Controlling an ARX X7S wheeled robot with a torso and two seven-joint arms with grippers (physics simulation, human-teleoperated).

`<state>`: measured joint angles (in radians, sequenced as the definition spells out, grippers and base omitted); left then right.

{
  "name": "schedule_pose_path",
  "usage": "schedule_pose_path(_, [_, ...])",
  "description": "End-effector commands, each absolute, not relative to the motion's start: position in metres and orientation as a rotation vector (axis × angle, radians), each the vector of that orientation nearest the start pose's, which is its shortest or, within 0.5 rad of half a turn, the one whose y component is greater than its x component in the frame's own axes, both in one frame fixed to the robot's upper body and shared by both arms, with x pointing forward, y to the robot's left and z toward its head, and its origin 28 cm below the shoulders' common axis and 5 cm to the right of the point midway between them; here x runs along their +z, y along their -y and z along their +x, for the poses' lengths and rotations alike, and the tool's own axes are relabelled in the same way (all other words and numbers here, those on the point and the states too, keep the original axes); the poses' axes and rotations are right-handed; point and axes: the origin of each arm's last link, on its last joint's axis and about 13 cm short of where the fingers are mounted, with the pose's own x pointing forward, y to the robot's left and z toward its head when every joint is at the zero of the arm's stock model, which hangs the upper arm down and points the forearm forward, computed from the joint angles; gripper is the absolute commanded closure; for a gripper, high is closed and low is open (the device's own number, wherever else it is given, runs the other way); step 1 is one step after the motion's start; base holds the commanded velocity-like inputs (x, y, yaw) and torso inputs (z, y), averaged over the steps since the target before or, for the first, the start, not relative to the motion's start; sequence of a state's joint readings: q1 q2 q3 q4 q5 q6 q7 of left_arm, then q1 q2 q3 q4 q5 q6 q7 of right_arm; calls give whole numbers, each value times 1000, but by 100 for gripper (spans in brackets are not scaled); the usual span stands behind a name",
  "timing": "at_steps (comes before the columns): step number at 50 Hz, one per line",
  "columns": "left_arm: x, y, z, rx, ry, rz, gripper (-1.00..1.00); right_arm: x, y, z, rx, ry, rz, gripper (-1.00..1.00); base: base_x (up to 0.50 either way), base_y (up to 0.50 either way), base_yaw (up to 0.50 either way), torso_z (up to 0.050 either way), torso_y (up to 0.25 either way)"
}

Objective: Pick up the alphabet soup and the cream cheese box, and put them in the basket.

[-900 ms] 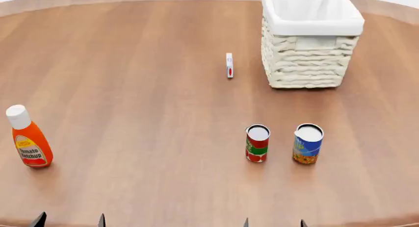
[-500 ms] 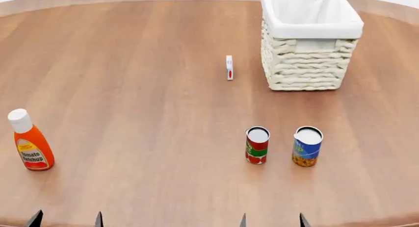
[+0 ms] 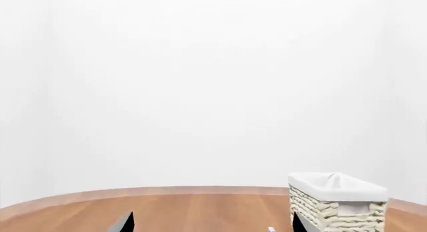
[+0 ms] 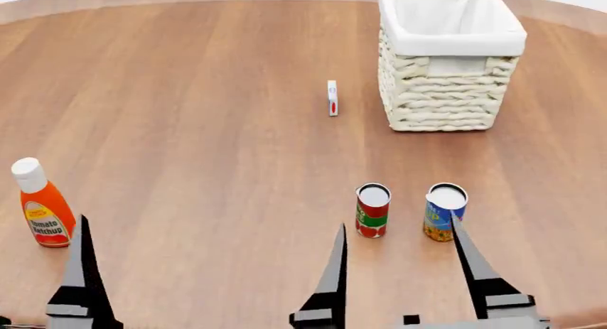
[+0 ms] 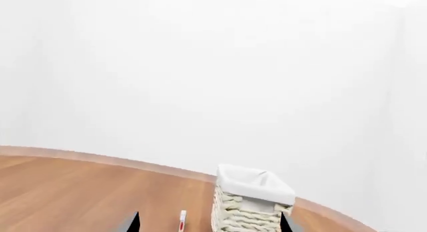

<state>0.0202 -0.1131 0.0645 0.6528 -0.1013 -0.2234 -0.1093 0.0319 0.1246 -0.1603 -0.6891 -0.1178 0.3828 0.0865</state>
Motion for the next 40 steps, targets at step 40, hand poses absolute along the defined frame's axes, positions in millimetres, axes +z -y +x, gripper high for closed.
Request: schedule_pose_path(40, [166, -205, 169, -25, 566, -19, -100, 187, 88, 166, 66, 545, -231, -100, 185, 0, 0, 0, 0])
